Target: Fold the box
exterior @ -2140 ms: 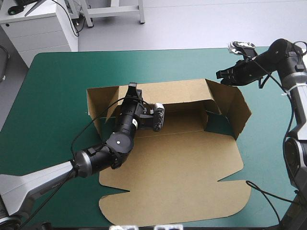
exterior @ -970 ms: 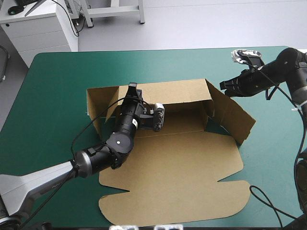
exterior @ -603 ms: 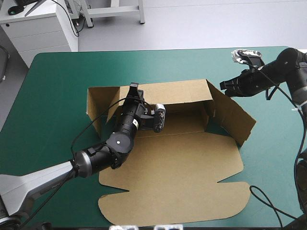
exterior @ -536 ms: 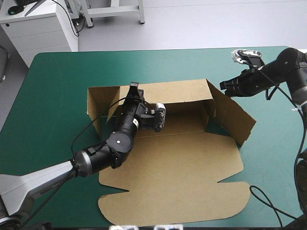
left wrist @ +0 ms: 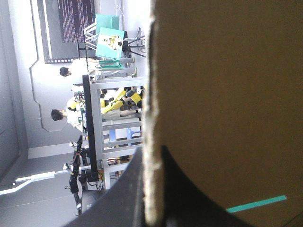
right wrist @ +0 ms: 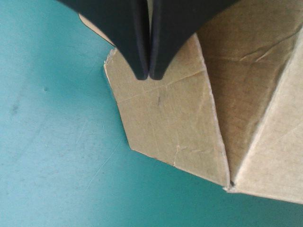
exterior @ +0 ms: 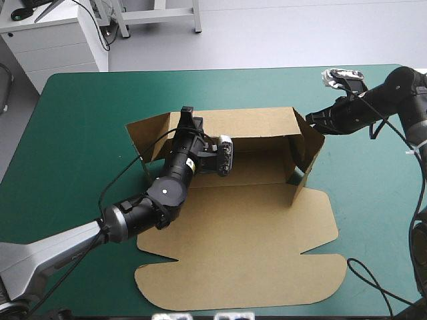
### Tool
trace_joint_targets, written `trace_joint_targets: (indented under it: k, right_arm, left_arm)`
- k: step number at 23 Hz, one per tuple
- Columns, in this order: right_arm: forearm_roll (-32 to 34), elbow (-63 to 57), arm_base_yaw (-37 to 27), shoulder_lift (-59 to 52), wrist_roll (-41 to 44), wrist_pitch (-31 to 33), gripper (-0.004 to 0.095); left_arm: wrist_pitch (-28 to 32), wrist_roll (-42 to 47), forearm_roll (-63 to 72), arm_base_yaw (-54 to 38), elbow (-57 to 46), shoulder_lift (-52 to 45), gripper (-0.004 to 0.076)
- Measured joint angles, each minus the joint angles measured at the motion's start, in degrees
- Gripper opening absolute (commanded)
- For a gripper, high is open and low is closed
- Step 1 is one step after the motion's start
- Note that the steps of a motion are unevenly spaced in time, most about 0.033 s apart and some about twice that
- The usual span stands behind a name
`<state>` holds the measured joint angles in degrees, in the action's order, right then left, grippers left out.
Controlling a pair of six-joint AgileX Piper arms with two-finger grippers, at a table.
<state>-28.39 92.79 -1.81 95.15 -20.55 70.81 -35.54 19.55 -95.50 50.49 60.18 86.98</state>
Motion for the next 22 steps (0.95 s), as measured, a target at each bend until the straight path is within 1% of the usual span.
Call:
trace_joint_targets:
  k: [5,7,10,12,15,20,22]
  right_arm:
    - [0.04,-0.86,0.00,-0.05,-0.39,0.00,-0.0017]
    - [-1.45,-5.28,0.00,-0.56,-3.10,-0.75,-0.0017]
    - [-4.86,-12.32,0.00,-2.47,-7.50,-5.15,-0.0018]
    - [-8.77,-18.94,0.00,-5.33,-13.16,-9.53,-0.0018]
    - [-11.70,-25.65,0.00,-8.42,-20.09,-13.97,-0.0018]
    - [-12.49,-27.36,0.00,-8.97,-23.42,-14.91,-0.0014]
    - [-12.60,-27.36,0.00,-9.01,-24.92,-14.81,0.0012]
  left_arm:
    - [-0.05,-0.27,1.77,0.00,0.00,0.00,0.0017]
    - [-0.05,-0.27,1.77,0.00,0.00,0.00,0.0017]
    - [-0.05,-0.27,1.77,0.00,0.00,0.00,0.0017]
    - [-0.11,-0.27,1.77,0.00,0.00,0.00,0.0016]
    - [-0.11,-0.27,1.77,0.00,0.00,0.00,0.0016]
    - [-0.11,-0.27,1.82,0.00,0.00,0.00,0.0016]
    - [-0.11,-0.27,1.82,0.00,0.00,0.00,0.0016]
